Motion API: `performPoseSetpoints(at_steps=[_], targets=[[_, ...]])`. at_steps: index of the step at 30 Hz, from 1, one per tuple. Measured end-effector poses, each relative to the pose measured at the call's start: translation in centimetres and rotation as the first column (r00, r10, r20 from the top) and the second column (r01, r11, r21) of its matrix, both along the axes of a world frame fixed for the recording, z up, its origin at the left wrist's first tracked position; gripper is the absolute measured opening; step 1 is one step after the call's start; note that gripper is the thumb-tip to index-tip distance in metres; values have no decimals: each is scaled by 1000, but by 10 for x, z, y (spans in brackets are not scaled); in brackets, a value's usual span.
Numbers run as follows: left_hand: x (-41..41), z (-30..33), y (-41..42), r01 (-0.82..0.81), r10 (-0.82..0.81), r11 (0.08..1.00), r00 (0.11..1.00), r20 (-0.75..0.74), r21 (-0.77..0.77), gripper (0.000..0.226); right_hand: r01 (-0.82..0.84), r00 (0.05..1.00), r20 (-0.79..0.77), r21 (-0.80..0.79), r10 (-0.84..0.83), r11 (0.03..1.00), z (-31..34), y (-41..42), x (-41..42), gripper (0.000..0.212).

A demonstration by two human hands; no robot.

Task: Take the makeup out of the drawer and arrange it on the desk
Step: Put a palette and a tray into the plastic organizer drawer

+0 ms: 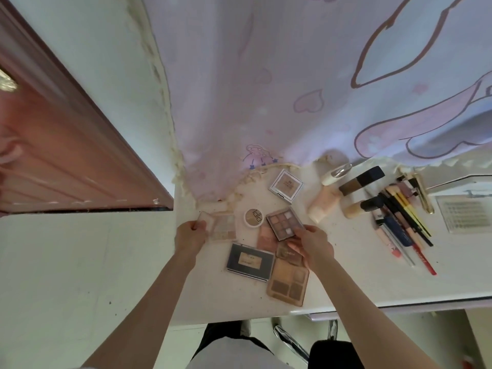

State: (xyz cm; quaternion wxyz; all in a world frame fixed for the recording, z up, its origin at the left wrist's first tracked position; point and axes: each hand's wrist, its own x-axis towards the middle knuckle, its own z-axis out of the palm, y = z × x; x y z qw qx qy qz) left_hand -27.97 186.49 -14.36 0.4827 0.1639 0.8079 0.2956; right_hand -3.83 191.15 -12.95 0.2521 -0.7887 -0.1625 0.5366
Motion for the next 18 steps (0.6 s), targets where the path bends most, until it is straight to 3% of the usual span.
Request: performPoseSetpoints(at_steps=[2, 7, 10, 15, 18], targets=[[-2, 1, -7, -47, 46, 999, 998, 41, 18, 16, -41, 998, 45, 11, 41, 999, 0, -8, 2, 10], [-3, 4, -41, -61, 61, 998, 998, -3, 6, 28, -101, 992, 85, 52, 96, 993, 2, -28, 4, 9], [4, 1, -64, 16, -17, 1000, 998, -64, -18, 23, -105, 994, 25, 49, 104, 993, 1, -39, 5, 11], [13, -1, -74, 165, -164, 986, 965, -206, -11, 26, -165, 985, 59, 49, 162, 985, -5, -50, 8, 9], [15, 3, -74, 230, -233, 972, 950, -210, -37, 32, -196, 977, 96, 32, 193, 980, 1, -53, 9, 7]])
